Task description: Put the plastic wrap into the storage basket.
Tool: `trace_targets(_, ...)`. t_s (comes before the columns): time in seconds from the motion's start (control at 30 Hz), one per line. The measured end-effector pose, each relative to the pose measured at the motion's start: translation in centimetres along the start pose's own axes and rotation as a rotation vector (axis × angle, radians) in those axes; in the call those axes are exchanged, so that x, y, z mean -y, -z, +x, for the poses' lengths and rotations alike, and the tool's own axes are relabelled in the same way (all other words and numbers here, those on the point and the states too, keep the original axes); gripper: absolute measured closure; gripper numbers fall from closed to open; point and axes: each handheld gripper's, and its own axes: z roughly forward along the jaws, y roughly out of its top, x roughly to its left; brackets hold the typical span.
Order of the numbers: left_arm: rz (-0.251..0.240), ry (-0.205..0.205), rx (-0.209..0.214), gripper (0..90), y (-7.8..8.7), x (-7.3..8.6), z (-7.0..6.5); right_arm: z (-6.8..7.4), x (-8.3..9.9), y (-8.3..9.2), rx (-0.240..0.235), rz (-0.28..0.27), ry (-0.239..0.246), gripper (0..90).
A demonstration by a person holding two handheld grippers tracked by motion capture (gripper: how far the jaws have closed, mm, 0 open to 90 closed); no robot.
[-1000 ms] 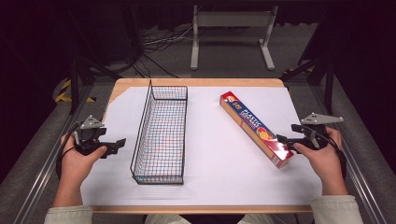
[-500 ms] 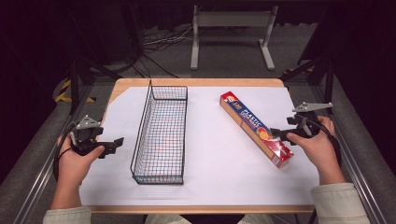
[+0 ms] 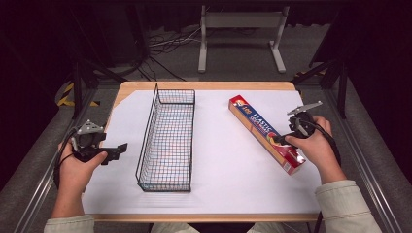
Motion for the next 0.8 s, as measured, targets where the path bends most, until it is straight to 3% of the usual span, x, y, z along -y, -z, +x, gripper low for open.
trace_targets(0.13, 0.017, -0.001, -0.023, 14.6, 0.5, 0.0, 0.2, 0.3, 0.1, -1.3, -0.005, 0.04, 0.011, 13.7)
trace_targets(0.3, -0.005, 0.024, 0.01, 14.5, 0.8, 0.0, 0.3, 0.5, 0.3, -2.3, -0.001, 0.069, 0.01, 13.4)
trace_targets(0.47, 0.019, 0.009, -0.001, 16.8, 0.8, 0.0, 0.1, 0.6, 0.4, -3.0, 0.006, 0.091, 0.014, 13.0)
trace_targets(0.6, 0.005, 0.031, -0.013, 14.0, 1.0, -0.1, 0.1, 0.6, 0.5, -3.4, 0.012, 0.105, 0.018, 13.0)
trace_targets(0.8, 0.013, 0.004, -0.019, 18.8, 1.0, -0.1, -0.1, 0.6, 0.7, -4.2, 0.032, 0.146, 0.017, 15.1)
